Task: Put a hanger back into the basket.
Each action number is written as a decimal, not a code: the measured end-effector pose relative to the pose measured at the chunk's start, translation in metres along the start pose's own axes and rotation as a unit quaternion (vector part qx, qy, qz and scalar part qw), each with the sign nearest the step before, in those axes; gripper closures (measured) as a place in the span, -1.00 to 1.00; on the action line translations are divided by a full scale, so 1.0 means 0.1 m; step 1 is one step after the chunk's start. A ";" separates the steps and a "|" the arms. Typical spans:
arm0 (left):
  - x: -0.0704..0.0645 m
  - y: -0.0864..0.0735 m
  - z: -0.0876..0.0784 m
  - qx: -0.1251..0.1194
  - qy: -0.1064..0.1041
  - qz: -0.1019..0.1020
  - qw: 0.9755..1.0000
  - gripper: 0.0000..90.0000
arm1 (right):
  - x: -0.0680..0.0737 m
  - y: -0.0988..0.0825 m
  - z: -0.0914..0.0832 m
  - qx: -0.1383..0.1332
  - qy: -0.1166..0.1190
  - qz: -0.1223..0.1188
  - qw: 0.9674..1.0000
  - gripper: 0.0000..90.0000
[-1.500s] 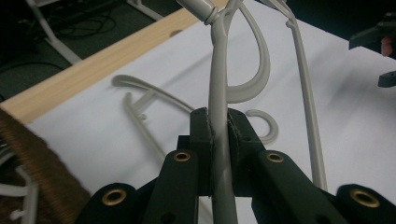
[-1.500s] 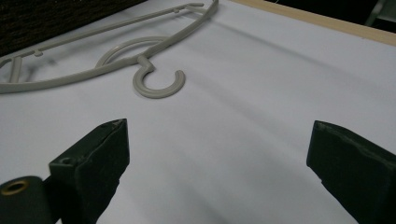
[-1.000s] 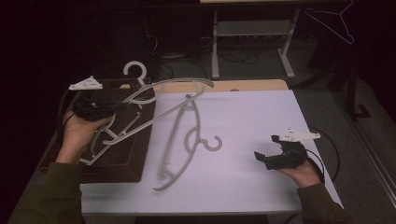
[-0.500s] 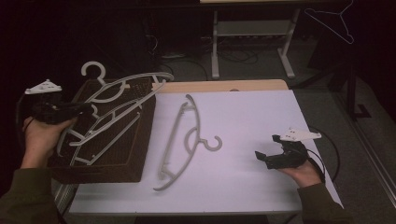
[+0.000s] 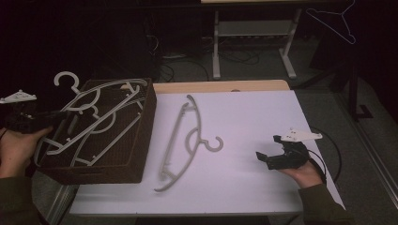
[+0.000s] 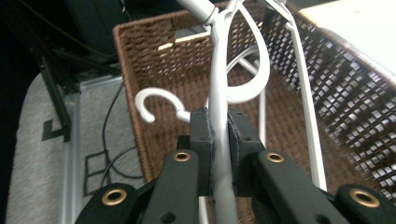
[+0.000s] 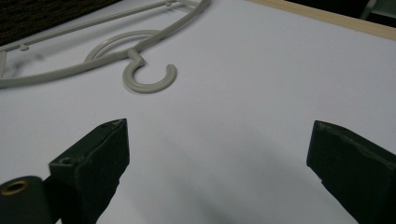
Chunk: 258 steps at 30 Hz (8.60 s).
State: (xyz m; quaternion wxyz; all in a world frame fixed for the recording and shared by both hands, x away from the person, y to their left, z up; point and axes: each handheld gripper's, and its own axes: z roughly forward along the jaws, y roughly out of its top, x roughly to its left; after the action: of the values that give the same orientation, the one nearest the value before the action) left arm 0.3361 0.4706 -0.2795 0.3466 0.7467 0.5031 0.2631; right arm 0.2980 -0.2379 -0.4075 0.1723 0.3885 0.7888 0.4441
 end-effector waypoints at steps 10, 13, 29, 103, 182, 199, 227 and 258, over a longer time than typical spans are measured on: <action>-0.10 -0.03 0.28 0.034 0.006 0.011 0.999 0.84 | -0.01 0.00 0.00 0.000 -0.002 -0.002 1.000 -0.88; -0.15 -0.02 0.38 0.042 0.014 0.013 0.999 0.84 | -0.01 0.00 0.00 -0.001 -0.001 -0.002 1.000 -0.88; -0.19 -0.20 0.66 0.091 0.022 -0.004 0.996 0.83 | 0.00 0.00 0.00 0.000 0.001 -0.001 1.000 -0.88; -2.58 0.30 1.07 -0.083 -0.316 0.097 0.940 -0.77 | 0.26 0.22 0.13 -0.009 0.030 -0.002 0.999 -0.84; -2.60 0.20 1.22 -0.056 -0.272 0.058 0.959 -0.76 | 0.81 0.07 0.76 0.184 0.081 -0.097 0.975 1.00; -2.63 0.20 1.24 -0.055 -0.274 0.060 0.958 -0.75 | 0.92 0.46 1.10 0.110 0.097 -0.007 0.989 0.22; -2.64 0.18 1.26 -0.049 -0.268 0.068 0.960 -0.75 | 0.84 0.36 1.04 0.171 0.100 -0.073 0.977 0.77; -2.77 0.04 1.45 -0.016 -0.271 0.089 0.958 -0.73 | 0.29 -0.05 0.05 0.136 0.097 -0.022 0.986 0.91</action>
State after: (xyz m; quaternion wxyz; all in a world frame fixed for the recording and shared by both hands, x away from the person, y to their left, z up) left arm 0.3474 0.1748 -0.3789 0.4571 0.8259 0.3178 0.0890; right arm 0.2804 -0.2138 -0.4121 0.0507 0.3460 0.8630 0.3646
